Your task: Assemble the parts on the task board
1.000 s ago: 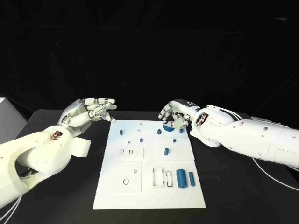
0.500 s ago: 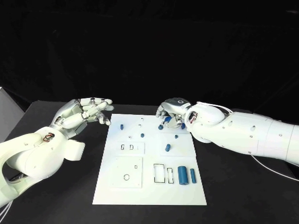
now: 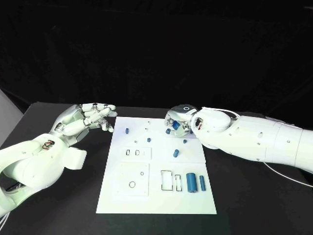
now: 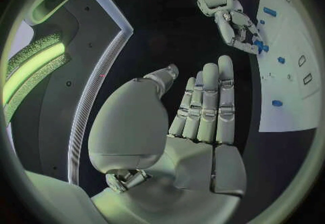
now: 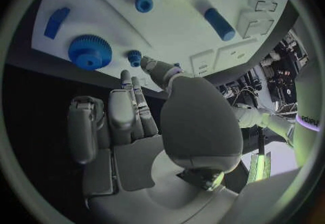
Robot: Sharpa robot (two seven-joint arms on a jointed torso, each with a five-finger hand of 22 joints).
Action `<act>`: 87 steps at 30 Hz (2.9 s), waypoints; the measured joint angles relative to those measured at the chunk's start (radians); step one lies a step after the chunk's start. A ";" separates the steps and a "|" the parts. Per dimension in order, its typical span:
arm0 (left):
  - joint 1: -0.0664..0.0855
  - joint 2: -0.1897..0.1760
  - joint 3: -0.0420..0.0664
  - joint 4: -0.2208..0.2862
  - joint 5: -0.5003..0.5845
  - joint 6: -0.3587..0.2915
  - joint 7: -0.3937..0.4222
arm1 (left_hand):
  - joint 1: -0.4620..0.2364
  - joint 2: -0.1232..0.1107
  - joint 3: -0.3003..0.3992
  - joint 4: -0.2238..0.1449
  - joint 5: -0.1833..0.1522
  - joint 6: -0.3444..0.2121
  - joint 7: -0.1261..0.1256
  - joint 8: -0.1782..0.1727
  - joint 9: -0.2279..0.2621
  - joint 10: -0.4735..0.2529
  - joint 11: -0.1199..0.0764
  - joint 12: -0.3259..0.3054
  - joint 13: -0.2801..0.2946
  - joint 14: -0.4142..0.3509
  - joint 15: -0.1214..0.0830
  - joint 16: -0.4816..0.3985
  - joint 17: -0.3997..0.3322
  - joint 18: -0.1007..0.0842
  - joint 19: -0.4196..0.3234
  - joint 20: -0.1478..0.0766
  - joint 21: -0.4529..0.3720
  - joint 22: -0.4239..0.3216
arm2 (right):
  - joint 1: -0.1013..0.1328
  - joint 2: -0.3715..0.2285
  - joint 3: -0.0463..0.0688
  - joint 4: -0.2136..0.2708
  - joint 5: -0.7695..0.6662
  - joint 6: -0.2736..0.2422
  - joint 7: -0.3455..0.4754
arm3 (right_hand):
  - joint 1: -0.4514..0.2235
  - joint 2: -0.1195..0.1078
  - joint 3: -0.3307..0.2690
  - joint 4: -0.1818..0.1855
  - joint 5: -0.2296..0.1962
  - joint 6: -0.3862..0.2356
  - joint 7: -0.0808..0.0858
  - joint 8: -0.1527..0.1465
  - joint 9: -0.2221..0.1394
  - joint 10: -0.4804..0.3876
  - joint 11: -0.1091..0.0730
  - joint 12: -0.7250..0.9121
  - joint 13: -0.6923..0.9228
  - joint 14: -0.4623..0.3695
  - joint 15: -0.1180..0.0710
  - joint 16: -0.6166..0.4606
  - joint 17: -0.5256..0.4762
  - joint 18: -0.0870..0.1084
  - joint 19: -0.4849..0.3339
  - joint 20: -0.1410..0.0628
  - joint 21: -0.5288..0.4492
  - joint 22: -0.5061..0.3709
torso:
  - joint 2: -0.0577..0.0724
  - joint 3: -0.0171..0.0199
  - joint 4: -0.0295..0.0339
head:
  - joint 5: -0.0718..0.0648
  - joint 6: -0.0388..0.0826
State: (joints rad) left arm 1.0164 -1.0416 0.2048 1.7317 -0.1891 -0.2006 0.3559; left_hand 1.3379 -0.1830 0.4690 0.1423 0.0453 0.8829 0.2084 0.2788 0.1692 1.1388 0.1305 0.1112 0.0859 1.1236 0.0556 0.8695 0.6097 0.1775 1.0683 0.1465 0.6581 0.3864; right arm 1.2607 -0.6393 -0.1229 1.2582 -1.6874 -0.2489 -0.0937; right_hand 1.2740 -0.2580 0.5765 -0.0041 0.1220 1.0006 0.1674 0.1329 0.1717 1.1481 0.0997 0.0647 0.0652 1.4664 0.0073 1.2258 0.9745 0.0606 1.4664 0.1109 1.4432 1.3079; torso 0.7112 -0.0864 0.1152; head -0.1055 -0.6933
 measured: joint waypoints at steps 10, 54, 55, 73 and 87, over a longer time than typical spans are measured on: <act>0.000 0.000 0.001 0.001 -0.003 0.000 -0.002 | 0.000 0.000 0.000 0.000 0.000 0.000 0.000 0.000 0.000 0.000 0.000 0.000 0.000 0.000 0.000 0.000 0.001 0.000 0.000 0.000 0.000 0.001 | -0.006 0.010 -0.001 -0.013 -0.027 0.021 -0.025 | 0.000 0.000 -0.003 0.003 0.000 0.000 0.000 0.000 0.003 0.000 0.000 0.000 0.001 0.000 0.000 0.006 0.003 0.000 0.000 0.000 0.000 0.000 | 0.013 -0.0031 0.0048 | -0.004 0.007; -0.002 0.007 0.002 -0.012 -0.008 0.006 -0.027 | 0.008 0.008 0.000 0.000 0.000 -0.004 0.004 -0.004 0.001 -0.004 0.004 0.004 0.002 -0.011 0.004 0.008 0.002 0.000 -0.011 0.004 0.007 0.007 | -0.009 0.008 0.000 0.038 -0.018 -0.152 -0.098 | 0.012 0.070 0.067 0.044 0.028 0.075 -0.028 0.065 0.062 0.115 -0.025 0.001 0.014 -0.002 -0.009 0.056 0.016 -0.015 0.000 -0.007 0.038 0.000 | 0.043 -0.0128 0.0112 | -0.008 0.020; -0.002 0.007 0.002 -0.013 -0.009 0.007 -0.028 | 0.008 0.008 0.000 0.000 0.000 -0.004 0.004 -0.004 0.001 -0.004 0.004 0.004 0.002 -0.011 0.004 0.008 0.002 0.000 -0.011 0.003 0.007 0.007 | -0.009 0.011 0.000 0.037 -0.018 -0.164 -0.106 | 0.012 0.070 0.067 0.044 0.028 0.075 -0.028 0.065 0.062 0.115 -0.026 0.001 0.015 -0.002 -0.009 0.056 0.018 -0.015 0.000 -0.007 0.038 0.000 | 0.044 -0.0128 0.0113 | -0.008 0.021; -0.002 0.012 0.002 -0.015 -0.018 0.007 -0.031 | 0.008 0.008 0.003 -0.003 0.000 -0.004 0.004 -0.004 0.001 -0.004 0.004 0.004 0.001 -0.014 0.000 0.008 0.001 0.000 -0.014 0.000 0.011 0.008 | -0.010 0.116 0.006 -0.048 -0.032 -0.282 -0.193 | 0.012 0.070 0.070 0.041 0.028 0.074 -0.028 0.069 0.067 0.117 -0.027 0.000 0.015 0.002 -0.013 0.056 0.014 -0.015 0.000 -0.007 0.038 0.000 | 0.050 -0.0166 0.0151 | -0.007 0.027; -0.002 0.011 0.003 -0.011 -0.023 0.008 -0.032 | 0.008 0.008 0.003 -0.003 0.000 -0.004 0.004 -0.004 0.001 -0.004 0.004 0.004 0.001 -0.014 0.000 0.008 0.001 0.000 -0.014 0.000 0.011 0.008 | -0.023 0.152 0.006 -0.077 -0.032 -0.286 -0.204 | 0.012 0.070 0.069 0.041 0.026 0.070 -0.027 0.068 0.074 0.118 -0.029 -0.004 0.014 0.002 -0.013 0.056 0.010 -0.015 0.000 -0.007 0.038 0.000 | 0.056 -0.0209 0.0241 | -0.004 0.023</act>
State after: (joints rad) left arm 1.0143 -1.0307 0.2083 1.7207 -0.2126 -0.1931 0.3237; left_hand 1.3463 -0.1746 0.4720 0.1393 0.0453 0.8792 0.2123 0.2752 0.1701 1.1348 0.1342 0.1153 0.0873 1.1094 0.0559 0.8771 0.6111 0.1773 1.0539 0.1467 0.6690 0.3949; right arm 1.2375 -0.4878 -0.1171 1.1810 -1.7192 -0.5345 -0.2981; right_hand 1.2860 -0.1880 0.6458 0.0372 0.1483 1.0708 0.1399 0.2012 0.2460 1.2665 0.0708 0.0606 0.0791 1.4683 -0.0057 1.2820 0.9843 0.0455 1.4663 0.1036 1.4808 1.3076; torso 0.7668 -0.1073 0.1393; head -0.1098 -0.6705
